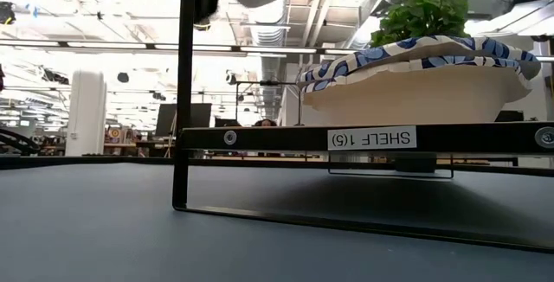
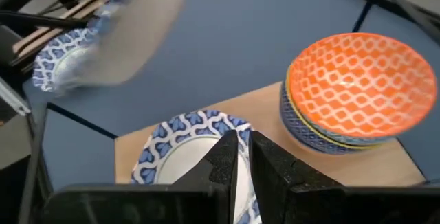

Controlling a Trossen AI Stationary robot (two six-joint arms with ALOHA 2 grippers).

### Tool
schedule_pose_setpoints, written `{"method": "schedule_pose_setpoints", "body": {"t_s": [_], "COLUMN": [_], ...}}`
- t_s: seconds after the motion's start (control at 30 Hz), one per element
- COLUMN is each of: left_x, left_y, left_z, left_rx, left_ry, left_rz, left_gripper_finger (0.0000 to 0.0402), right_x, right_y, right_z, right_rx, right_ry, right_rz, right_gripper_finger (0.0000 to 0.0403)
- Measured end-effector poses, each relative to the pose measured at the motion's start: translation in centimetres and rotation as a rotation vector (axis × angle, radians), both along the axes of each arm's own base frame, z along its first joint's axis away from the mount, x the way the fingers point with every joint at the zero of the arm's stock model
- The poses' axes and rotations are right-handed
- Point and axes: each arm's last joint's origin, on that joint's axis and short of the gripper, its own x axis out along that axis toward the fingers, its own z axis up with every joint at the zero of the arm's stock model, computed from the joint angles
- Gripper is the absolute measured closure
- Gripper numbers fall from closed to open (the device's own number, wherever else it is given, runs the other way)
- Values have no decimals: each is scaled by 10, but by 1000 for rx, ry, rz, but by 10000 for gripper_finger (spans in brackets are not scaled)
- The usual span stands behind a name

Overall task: Place and stack bowls onto a shelf
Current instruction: Stack the white pattern plate into the white pattern plate on the shelf

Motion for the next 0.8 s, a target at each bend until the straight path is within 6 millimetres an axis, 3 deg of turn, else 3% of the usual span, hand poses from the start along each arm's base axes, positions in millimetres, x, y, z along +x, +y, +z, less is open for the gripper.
{"method": "schedule_pose_setpoints", "body": {"t_s": [0.4,0.8], "left_x": [59,83], "left_y": [-6,-9], "left_z": [-40,-76], "left_rx": [-48,-41], "left_ry": [-62,-3], "left_rz": [-75,-95], "left_gripper_finger": [401,401], "right_x": [1,2], "right_y": [7,7], "right_z": [-8,-10], "right_rx": [-21,-24], "right_ry": [35,47], "right_rz": [-8,-13], "right_gripper_finger": [340,340]}}
